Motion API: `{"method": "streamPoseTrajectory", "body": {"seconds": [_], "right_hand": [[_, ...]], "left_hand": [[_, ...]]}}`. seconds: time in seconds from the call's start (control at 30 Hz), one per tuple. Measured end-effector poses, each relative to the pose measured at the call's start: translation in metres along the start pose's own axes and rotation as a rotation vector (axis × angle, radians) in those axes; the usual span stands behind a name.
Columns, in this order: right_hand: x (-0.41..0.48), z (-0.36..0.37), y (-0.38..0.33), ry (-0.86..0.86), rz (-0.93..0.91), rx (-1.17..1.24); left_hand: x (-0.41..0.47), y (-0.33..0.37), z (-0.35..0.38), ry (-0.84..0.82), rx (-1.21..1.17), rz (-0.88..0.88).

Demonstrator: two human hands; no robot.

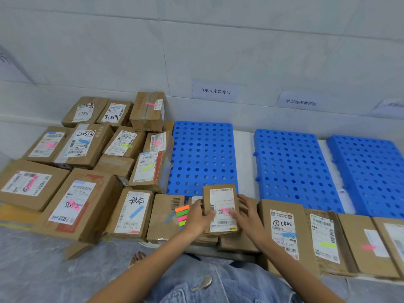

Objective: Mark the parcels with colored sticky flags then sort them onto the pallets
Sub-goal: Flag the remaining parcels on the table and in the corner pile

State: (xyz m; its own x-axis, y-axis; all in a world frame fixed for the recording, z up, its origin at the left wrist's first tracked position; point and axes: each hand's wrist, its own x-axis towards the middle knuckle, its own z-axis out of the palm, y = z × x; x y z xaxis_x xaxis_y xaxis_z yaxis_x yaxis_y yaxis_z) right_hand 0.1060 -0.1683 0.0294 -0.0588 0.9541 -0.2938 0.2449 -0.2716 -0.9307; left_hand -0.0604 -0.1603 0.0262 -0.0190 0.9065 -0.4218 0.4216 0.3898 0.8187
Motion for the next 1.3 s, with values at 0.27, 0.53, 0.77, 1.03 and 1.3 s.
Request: {"method": "streamPoseTrajectory", "body": {"seconds": [0.27, 0.53, 0.77, 1.03, 1.3], "right_hand": [[0.047, 0.049, -0.08, 0.168, -0.099, 0.133], [0.11, 0.162, -0.205, -0.052, -0.252, 0.173], [0.145, 0.294, -0.249, -0.338, -0.209, 0.061], [0.193, 0.406, -0.253, -0.351, -0.134, -0.15], [0.25, 0.443, -0.254, -0.25, -0.039, -0.135]], "left_hand": [[0.014, 0.034, -0.072, 0.245, -0.243, 0.127], [0.028, 0.056, -0.24, 0.507, -0.357, 0.259], [0.043, -0.002, -0.396, 0.635, -0.363, 0.129], [0.107, -0.108, -0.565, 0.717, -0.18, -0.103], [0.183, -0.148, -0.622, 0.332, 0.038, -0.305]]}}
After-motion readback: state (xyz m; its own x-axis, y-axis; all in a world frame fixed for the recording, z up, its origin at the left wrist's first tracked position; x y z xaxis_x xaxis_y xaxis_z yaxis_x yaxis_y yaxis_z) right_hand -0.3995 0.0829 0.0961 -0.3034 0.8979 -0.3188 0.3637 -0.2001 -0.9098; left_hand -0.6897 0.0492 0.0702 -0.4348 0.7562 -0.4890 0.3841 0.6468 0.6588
